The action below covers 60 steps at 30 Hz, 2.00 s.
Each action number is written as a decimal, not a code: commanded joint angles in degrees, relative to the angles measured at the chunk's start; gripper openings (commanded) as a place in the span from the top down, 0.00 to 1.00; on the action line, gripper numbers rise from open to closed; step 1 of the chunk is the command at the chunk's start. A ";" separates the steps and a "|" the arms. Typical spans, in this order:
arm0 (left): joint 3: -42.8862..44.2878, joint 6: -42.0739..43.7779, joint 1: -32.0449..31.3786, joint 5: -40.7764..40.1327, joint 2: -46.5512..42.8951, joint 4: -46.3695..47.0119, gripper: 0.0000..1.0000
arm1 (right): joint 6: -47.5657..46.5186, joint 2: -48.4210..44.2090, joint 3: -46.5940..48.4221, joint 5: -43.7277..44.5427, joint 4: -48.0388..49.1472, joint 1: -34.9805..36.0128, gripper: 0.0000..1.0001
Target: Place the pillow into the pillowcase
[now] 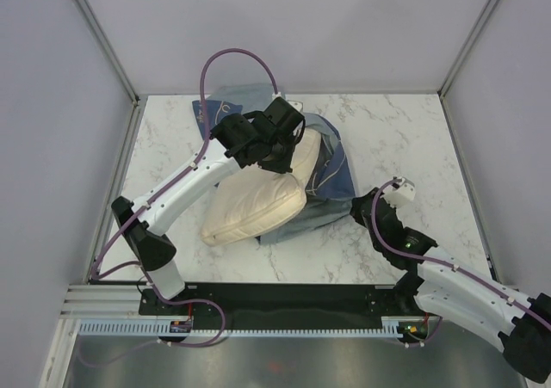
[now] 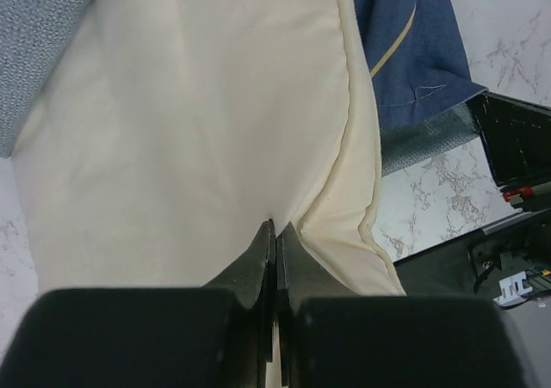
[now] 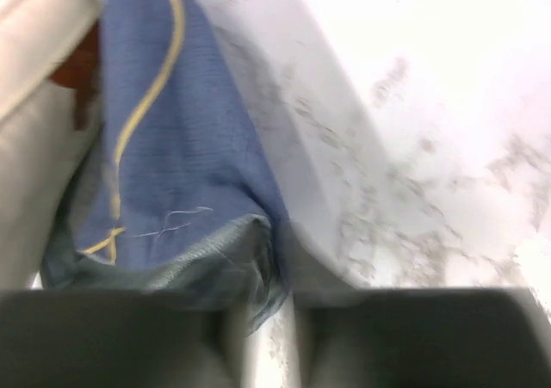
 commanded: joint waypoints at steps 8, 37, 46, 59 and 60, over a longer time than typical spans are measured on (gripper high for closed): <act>0.75 1.31 0.71 -0.95 0.69 3.59 0.98 | -9.45 -0.65 2.90 0.36 -6.69 -0.17 0.35; 0.05 1.84 0.80 -0.25 -0.72 3.59 0.98 | -20.30 38.13 12.13 -12.15 21.47 -2.27 0.89; -0.92 1.58 0.80 -1.21 -0.37 3.85 0.98 | -13.18 15.98 7.20 -18.02 13.48 -11.74 0.98; -1.18 0.88 0.80 -1.39 2.88 5.34 0.98 | -4.21 10.42 2.72 -27.70 -0.85 -31.28 1.00; -0.75 0.79 0.72 -1.30 3.49 5.52 0.98 | -4.29 9.73 2.98 -27.70 -2.95 -31.45 1.00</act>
